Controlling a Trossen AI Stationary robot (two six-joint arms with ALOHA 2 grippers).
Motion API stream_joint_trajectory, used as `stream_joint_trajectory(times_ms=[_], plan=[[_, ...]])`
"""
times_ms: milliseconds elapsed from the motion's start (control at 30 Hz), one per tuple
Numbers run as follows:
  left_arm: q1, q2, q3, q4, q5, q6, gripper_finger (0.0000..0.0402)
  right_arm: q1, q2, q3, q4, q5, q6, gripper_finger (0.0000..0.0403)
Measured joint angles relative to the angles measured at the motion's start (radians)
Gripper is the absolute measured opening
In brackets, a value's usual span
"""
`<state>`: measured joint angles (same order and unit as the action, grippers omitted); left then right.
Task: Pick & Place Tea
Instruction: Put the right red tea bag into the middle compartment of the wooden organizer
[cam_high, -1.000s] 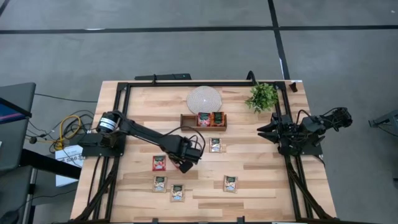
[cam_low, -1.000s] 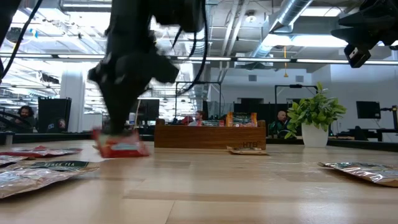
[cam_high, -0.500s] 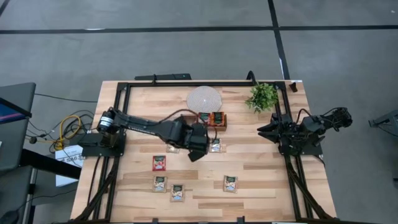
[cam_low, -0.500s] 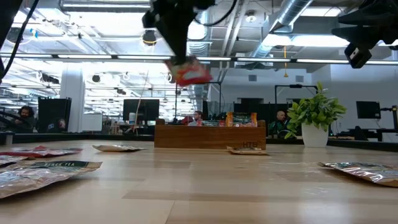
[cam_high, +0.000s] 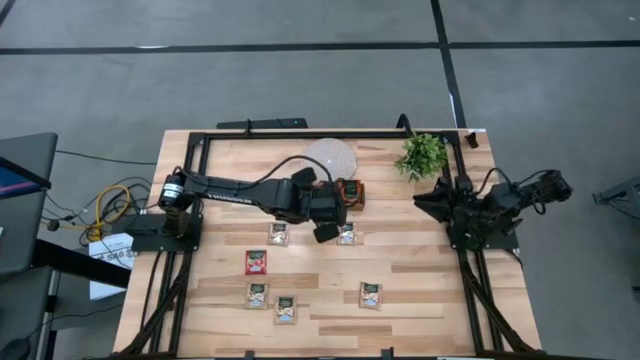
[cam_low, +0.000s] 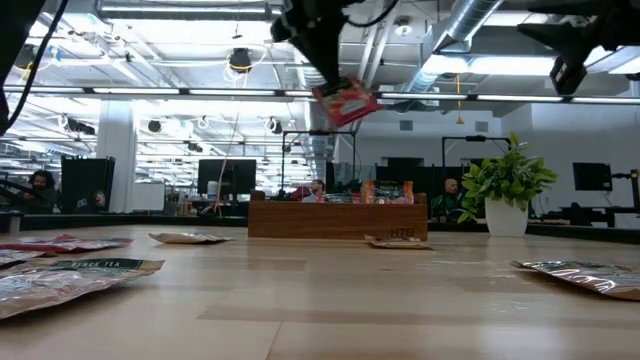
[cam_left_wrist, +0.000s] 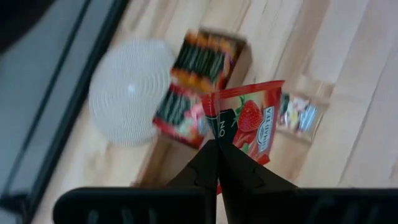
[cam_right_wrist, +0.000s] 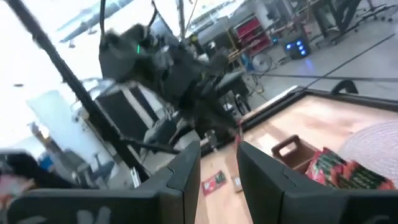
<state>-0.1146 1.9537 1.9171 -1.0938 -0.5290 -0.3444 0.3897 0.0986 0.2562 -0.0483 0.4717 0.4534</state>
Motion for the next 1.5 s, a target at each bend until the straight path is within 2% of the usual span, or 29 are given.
stream_joint_trajectory(times_ms=[100,300,433,633,767,967,1233,1500], plan=[[0.000,0.000,0.000,0.079,-0.011,0.095,0.0000,0.000,0.075,0.000,0.047,-0.057,-0.035,0.0098],[0.000,0.000,0.000,0.195,-0.018,0.246,0.0000,-0.020,0.269,0.017,0.177,-0.046,-0.113,0.0107],[-0.002,0.000,0.000,0.206,-0.021,0.283,0.0000,-0.069,0.401,0.074,0.196,-0.056,-0.122,0.0137],[-0.004,0.000,0.000,0.207,-0.026,0.288,0.0000,-0.163,0.590,0.178,0.194,-0.147,-0.148,0.0196],[-0.004,0.000,0.000,0.207,-0.026,0.288,0.0000,-0.236,0.701,0.246,0.193,-0.188,-0.148,0.0217],[-0.005,0.000,0.000,0.207,-0.036,0.297,0.0000,-0.336,0.831,0.334,0.194,-0.341,-0.148,0.0220],[-0.019,0.000,0.000,0.210,-0.067,0.311,0.0000,-0.411,0.959,0.412,0.192,-0.497,-0.169,0.0219],[-0.018,0.000,0.000,0.209,-0.077,0.311,0.0000,-0.432,1.055,0.464,0.191,-0.540,-0.200,0.0217]])
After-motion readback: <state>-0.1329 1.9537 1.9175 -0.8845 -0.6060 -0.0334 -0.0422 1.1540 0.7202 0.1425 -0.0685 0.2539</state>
